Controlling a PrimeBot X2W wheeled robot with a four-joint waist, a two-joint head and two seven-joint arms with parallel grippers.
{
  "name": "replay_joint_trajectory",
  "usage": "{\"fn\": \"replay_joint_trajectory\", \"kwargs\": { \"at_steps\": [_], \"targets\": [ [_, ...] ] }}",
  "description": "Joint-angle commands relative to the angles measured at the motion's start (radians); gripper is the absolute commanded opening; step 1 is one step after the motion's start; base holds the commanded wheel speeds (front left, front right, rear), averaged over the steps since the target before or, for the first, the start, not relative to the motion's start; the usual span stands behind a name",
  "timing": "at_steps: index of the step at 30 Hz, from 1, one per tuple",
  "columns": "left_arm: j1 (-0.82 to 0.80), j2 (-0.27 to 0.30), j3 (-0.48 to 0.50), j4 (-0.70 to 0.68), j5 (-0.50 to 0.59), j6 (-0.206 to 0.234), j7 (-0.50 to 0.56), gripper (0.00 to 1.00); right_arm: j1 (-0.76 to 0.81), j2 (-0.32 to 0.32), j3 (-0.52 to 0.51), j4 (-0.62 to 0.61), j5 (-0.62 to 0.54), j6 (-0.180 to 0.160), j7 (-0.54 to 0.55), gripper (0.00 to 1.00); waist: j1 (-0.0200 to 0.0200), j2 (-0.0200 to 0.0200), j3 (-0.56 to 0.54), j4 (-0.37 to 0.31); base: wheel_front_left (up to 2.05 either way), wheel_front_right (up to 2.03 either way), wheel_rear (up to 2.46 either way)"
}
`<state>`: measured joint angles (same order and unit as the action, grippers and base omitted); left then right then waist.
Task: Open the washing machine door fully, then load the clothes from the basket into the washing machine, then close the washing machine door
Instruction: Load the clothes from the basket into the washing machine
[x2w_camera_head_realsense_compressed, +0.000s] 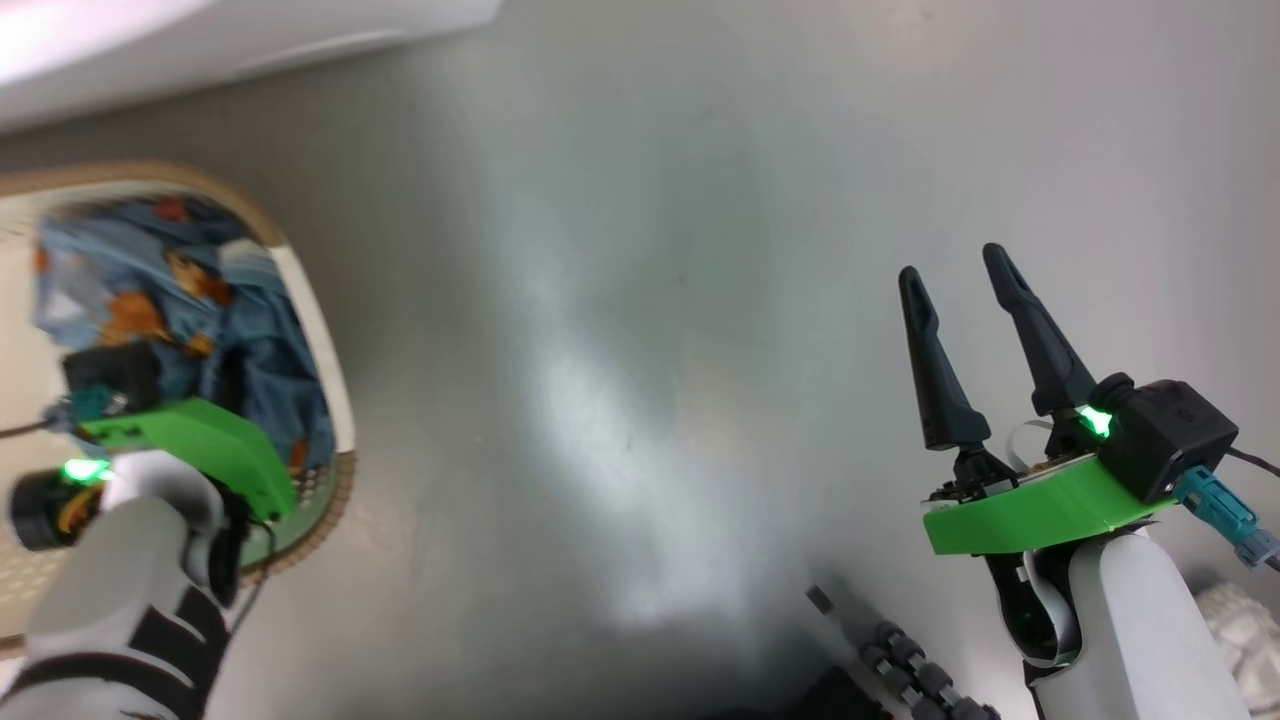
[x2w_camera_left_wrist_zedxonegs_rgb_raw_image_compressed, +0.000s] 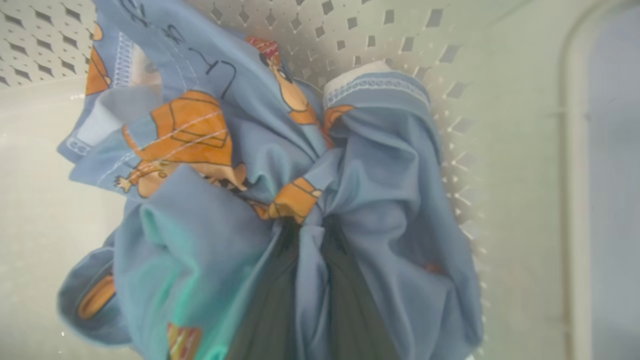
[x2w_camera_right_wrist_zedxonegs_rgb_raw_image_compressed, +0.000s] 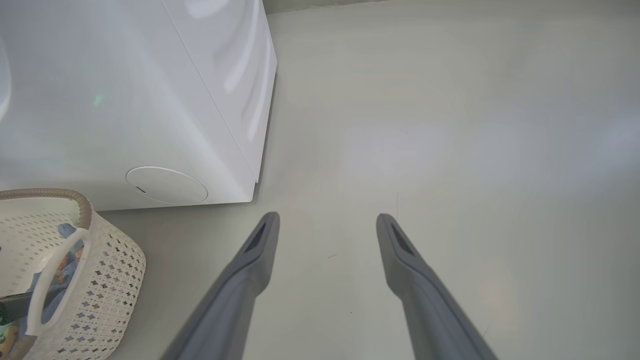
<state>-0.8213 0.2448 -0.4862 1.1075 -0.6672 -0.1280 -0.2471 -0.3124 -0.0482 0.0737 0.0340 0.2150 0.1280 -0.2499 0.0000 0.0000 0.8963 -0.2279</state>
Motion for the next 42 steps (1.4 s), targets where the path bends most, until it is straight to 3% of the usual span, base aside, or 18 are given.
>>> {"fn": "replay_joint_trajectory", "kwargs": {
  "at_steps": [1, 15, 42],
  "targets": [
    [0.055, 0.016, 0.017, -0.013, -0.012, -0.003, -0.011, 0.0, 0.025, -0.002, 0.009, -0.015, -0.016, 0.003, -0.012, 1.0, 0.0, 0.0, -0.067, 0.049, 0.0, 0.0, 0.0],
    [0.227, -0.005, 0.183, -0.248, 0.118, 0.017, -0.015, 0.0, 0.053, -0.002, -0.003, 0.031, -0.048, 0.003, -0.012, 1.0, 0.0, 0.0, -0.278, 0.122, 0.0, 0.0, 0.0],
    [0.566, -0.145, 0.512, -0.749, 0.385, 0.001, -0.015, 0.0, 0.138, -0.002, -0.032, 0.1, -0.072, 0.003, -0.012, 1.0, 0.0, 0.0, -0.634, 0.207, 0.0, 0.0, 0.0]
  ]
}}
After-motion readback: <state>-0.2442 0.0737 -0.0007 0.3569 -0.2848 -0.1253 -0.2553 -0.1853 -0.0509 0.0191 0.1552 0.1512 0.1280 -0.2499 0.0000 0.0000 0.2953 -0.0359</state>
